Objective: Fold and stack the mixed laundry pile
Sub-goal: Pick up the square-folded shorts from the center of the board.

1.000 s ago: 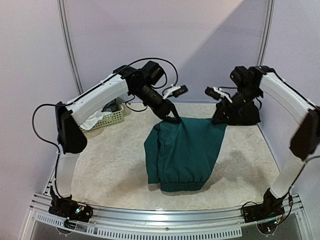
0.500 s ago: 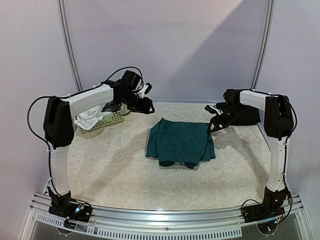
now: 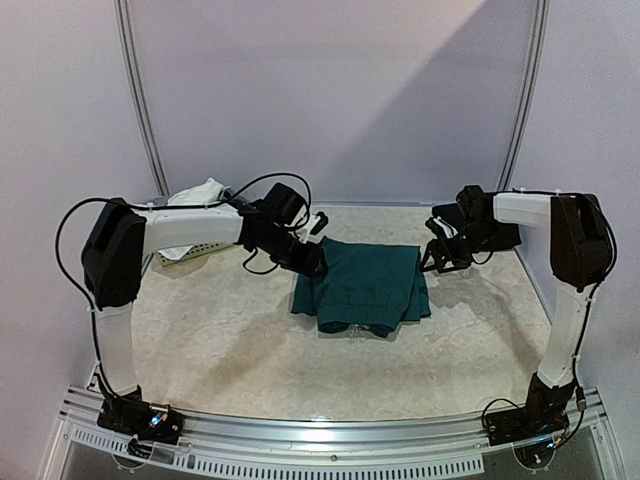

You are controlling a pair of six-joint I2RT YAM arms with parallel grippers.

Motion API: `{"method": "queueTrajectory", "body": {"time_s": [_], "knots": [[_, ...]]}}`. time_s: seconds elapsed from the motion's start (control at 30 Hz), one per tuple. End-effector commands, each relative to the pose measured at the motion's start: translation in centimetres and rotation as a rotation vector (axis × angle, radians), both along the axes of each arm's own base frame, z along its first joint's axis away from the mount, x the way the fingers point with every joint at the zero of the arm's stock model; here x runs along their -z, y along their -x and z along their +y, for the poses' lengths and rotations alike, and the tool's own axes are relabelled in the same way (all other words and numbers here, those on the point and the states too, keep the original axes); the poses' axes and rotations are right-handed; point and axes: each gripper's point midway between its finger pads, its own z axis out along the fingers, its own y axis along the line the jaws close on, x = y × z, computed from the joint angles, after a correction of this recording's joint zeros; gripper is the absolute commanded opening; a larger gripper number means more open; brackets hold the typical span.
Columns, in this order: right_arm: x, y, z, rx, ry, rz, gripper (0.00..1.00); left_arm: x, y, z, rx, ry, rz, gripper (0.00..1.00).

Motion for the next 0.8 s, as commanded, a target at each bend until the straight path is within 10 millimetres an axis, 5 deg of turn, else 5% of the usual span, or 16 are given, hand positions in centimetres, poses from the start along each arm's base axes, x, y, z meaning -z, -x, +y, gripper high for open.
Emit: {"method": "queueTrajectory", "body": {"time_s": [0.0, 0.23, 0.57, 0.63, 0.77], "knots": [[1.3, -1.3, 0.8, 0.099, -0.035, 0.036, 0.79, 1.1, -0.8, -1.3, -0.012, 0.059, 0.008, 0.51], [5.8, 0.5, 4.3, 0.064, -0.138, 0.223, 0.79, 4.7, -1.4, -1.6, -0.06, 0.026, 0.077, 0.49], [6.5, 2.9, 10.3, -0.052, -0.317, 0.339, 0.76, 7.3, -0.9, -1.8, -0.066, -0.054, 0.096, 0.45], [6.1, 3.2, 11.2, -0.084, -0.317, 0.326, 0.71, 7.6, -0.7, -2.1, -0.055, -0.064, 0.096, 0.45], [5.1, 2.9, 12.1, -0.133, -0.311, 0.275, 0.42, 7.8, -0.3, -2.6, -0.042, -0.072, 0.093, 0.44]]}}
